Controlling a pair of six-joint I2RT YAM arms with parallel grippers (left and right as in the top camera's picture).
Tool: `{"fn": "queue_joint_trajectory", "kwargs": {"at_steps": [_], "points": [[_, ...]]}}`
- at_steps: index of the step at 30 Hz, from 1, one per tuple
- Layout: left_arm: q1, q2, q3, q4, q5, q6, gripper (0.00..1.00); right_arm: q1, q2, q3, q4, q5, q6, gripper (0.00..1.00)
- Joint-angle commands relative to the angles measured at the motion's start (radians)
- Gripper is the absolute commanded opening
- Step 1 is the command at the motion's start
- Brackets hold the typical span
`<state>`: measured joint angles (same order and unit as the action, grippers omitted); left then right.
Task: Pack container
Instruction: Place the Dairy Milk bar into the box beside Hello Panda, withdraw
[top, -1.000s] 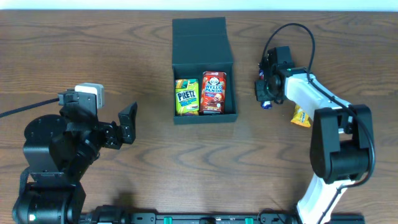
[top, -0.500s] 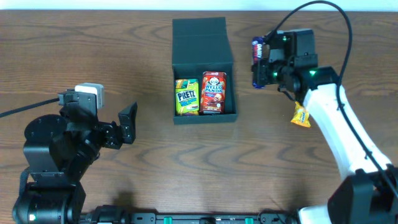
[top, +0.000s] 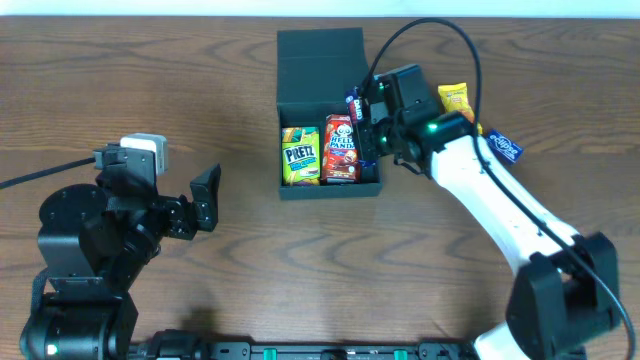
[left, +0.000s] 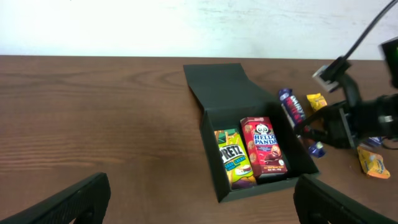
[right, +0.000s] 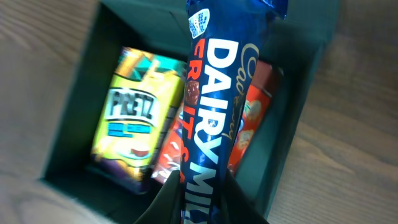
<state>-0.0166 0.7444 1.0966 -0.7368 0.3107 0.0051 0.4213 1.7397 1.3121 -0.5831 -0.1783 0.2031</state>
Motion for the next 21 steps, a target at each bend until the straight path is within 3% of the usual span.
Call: {"fn": "queue_joint_trajectory", "kwargs": {"at_steps": [1, 11, 13, 15, 18, 21], "points": [[0.005, 0.002, 0.014, 0.0, -0.004, 0.018, 0.95, 0.008, 0.03, 0.009, -0.002, 0.052, 0.037, 0.11], [0.005, 0.002, 0.014, 0.0, -0.004, 0.018, 0.95, 0.009, 0.064, 0.009, -0.006, 0.101, 0.074, 0.12], [0.005, 0.002, 0.014, 0.0, -0.004, 0.018, 0.95, 0.01, 0.064, 0.009, -0.005, 0.1, 0.074, 0.25], [0.005, 0.002, 0.014, 0.0, -0.004, 0.018, 0.95, 0.01, 0.064, 0.009, -0.005, 0.1, 0.074, 0.49], [0.005, 0.002, 0.014, 0.0, -0.004, 0.018, 0.95, 0.01, 0.063, 0.009, -0.003, 0.1, 0.074, 0.57], [0.005, 0.002, 0.014, 0.0, -0.004, 0.018, 0.95, 0.01, 0.061, 0.009, -0.001, 0.1, 0.074, 0.58]]}}
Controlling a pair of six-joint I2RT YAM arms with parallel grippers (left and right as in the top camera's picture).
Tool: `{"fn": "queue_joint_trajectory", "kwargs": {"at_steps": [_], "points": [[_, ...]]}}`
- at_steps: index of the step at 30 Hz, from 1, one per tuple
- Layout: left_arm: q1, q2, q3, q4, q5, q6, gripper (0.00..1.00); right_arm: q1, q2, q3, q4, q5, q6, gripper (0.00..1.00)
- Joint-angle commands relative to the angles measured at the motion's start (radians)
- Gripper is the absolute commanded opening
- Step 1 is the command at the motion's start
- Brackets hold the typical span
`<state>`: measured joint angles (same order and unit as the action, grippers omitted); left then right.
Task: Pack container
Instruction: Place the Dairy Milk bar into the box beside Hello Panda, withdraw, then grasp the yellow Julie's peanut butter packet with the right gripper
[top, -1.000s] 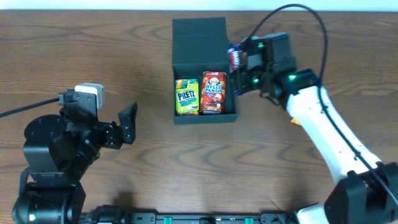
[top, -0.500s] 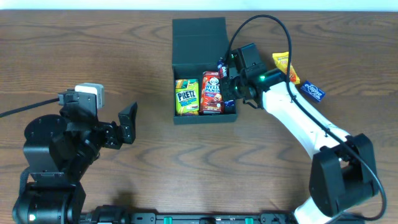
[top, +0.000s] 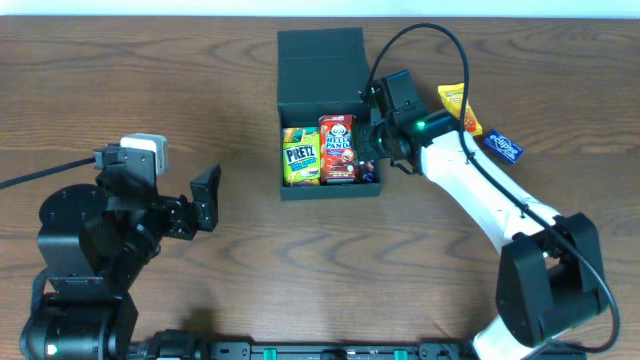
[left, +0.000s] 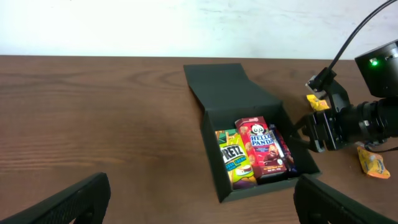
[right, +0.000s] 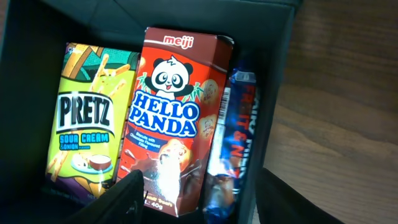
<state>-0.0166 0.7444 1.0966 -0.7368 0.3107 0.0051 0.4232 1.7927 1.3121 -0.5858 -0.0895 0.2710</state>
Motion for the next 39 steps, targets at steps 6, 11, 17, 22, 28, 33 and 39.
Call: {"fn": "queue_joint_trajectory", "kwargs": {"at_steps": [6, 11, 17, 22, 28, 33, 39], "points": [[0.005, 0.002, 0.014, 0.0, -0.004, 0.018, 0.95, 0.008, -0.041, 0.01, 0.016, 0.011, 0.006, 0.58], [0.005, 0.002, 0.014, 0.0, -0.004, 0.018, 0.95, -0.006, -0.129, 0.01, 0.036, 0.04, -0.013, 0.62], [0.005, 0.002, 0.014, 0.0, -0.004, 0.018, 0.95, -0.059, -0.228, 0.01, 0.018, 0.186, -0.095, 0.72], [0.005, 0.002, 0.014, 0.0, -0.004, 0.018, 0.95, -0.139, -0.232, 0.01, 0.006, 0.251, -0.178, 0.78], [0.005, 0.002, 0.014, 0.0, -0.004, 0.018, 0.95, -0.257, -0.228, 0.01, 0.014, 0.242, -0.235, 0.84], [0.005, 0.002, 0.014, 0.0, -0.004, 0.018, 0.95, -0.304, -0.202, 0.01, 0.045, 0.241, -0.351, 0.84], [0.005, 0.002, 0.014, 0.0, -0.004, 0.018, 0.95, -0.328, -0.043, 0.01, 0.169, 0.228, -0.366, 0.87]]}}
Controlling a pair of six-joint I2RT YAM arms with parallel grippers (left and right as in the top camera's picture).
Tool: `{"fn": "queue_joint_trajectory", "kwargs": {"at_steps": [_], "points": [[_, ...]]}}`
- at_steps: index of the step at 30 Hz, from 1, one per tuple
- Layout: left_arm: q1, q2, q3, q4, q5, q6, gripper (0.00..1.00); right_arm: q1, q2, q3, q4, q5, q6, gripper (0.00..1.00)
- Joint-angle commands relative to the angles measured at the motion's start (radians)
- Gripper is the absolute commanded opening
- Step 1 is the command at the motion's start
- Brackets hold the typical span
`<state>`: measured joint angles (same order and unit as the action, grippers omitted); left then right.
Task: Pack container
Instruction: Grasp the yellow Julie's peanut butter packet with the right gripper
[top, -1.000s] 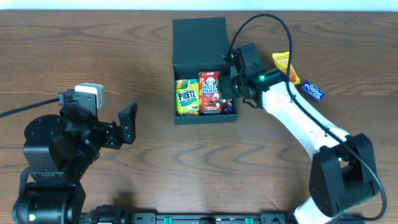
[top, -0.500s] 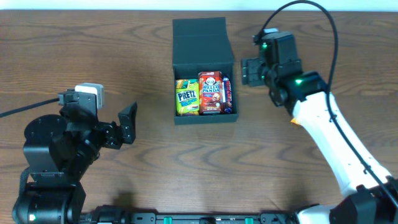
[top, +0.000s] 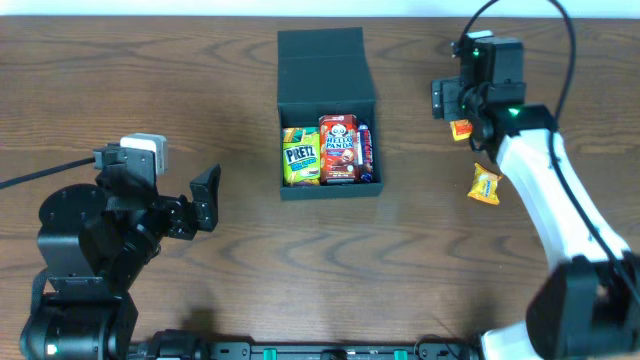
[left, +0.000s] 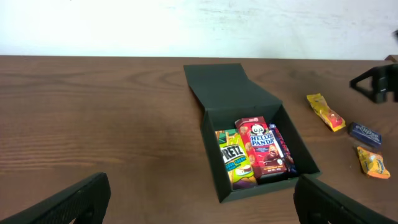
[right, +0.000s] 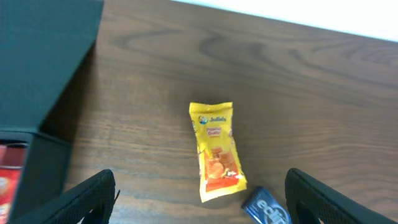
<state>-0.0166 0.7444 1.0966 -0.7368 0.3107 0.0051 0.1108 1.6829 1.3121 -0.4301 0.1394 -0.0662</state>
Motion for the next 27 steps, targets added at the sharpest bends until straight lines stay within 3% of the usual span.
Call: {"fn": "queue_joint_trajectory", "kwargs": {"at_steps": [1, 13, 20, 27], "points": [[0.005, 0.002, 0.014, 0.0, -0.004, 0.018, 0.95, -0.019, 0.088, 0.01, 0.025, -0.001, -0.029, 0.87], [0.005, 0.002, 0.014, 0.0, -0.004, 0.018, 0.95, -0.081, 0.36, 0.01, 0.314, 0.003, -0.025, 0.92], [0.005, 0.002, 0.014, 0.0, -0.004, 0.018, 0.95, -0.093, 0.435, 0.01, 0.352, -0.016, -0.015, 0.82], [0.005, 0.002, 0.014, 0.0, -0.004, 0.018, 0.95, -0.106, 0.452, 0.01, 0.352, -0.016, 0.037, 0.32]]}}
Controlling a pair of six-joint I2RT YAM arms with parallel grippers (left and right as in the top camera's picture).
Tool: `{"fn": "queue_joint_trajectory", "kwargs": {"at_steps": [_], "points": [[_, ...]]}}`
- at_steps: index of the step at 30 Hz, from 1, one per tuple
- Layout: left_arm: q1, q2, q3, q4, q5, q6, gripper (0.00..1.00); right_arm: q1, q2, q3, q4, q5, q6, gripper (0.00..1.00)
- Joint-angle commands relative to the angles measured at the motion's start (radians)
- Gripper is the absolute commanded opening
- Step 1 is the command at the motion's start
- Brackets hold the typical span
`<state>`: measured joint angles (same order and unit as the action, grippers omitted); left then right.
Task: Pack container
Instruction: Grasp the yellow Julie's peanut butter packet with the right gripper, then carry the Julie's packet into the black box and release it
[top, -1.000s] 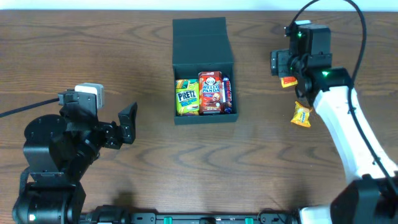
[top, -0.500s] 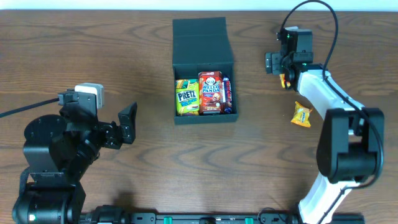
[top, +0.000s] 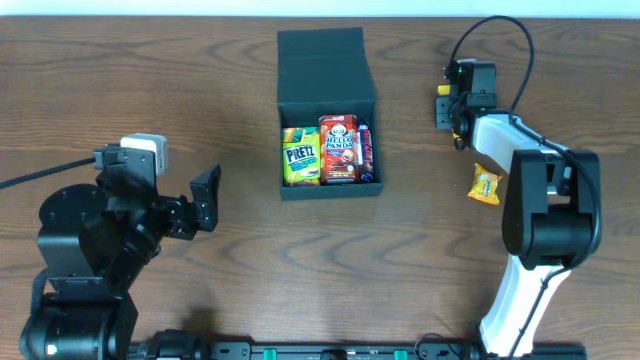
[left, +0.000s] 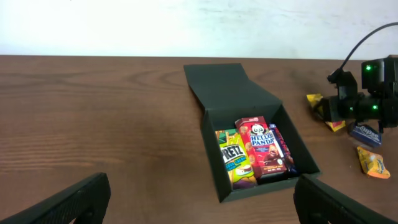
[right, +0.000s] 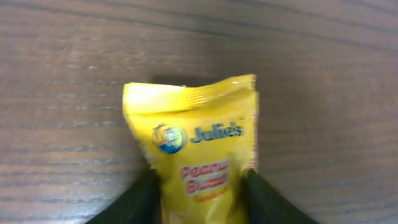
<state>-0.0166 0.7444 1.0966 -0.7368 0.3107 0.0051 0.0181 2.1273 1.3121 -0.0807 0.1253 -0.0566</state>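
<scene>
The open black box (top: 328, 188) holds a Pretz box (top: 299, 155), a Hello Panda box (top: 339, 148) and a blue Dairy Milk bar (top: 365, 150) along its right wall. To the right of the box a yellow Julie's peanut butter packet (right: 193, 149) lies flat on the table. My right gripper (right: 199, 199) is down over it, its fingers (right: 140, 202) pressed against both sides of the packet. My left gripper (top: 205, 200) stands open at the left, far from the box.
A small orange-yellow packet (top: 485, 184) and a blue packet (left: 365, 132) lie on the table right of the Julie's packet. The box lid (top: 323, 60) lies open flat behind the box. The right arm's cable loops above the far right.
My right gripper was wide open above the Julie's packet. Now it is low over the packet with its fingers closed against the packet's sides. The left arm has not moved.
My right gripper held the Dairy Milk bar over the box's right side. Then the bar lay in the box beside Hello Panda and the gripper was open. Later the gripper was open above the loose packets at the right, and now it grips the Julie's packet.
</scene>
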Motion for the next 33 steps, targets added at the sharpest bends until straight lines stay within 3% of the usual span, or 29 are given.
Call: {"fn": "queue_joint_trajectory", "kwargs": {"at_steps": [1, 9, 17, 21, 33], "points": [[0.005, 0.002, 0.014, 0.0, -0.004, 0.018, 0.95, -0.015, 0.008, 0.01, 0.001, -0.002, 0.03, 0.3], [0.005, 0.002, 0.014, 0.0, -0.004, 0.018, 0.95, -0.014, 0.006, 0.01, 0.0, -0.002, 0.05, 0.11], [0.005, 0.002, 0.014, 0.0, -0.004, 0.018, 0.95, -0.003, -0.056, 0.01, -0.013, -0.038, 0.116, 0.02], [0.005, 0.002, 0.014, 0.0, -0.004, 0.018, 0.95, 0.027, -0.148, 0.01, -0.025, -0.158, 0.117, 0.01], [0.005, 0.002, 0.014, 0.0, -0.004, 0.018, 0.95, 0.209, -0.336, 0.01, -0.012, -0.333, 0.319, 0.02]]}}
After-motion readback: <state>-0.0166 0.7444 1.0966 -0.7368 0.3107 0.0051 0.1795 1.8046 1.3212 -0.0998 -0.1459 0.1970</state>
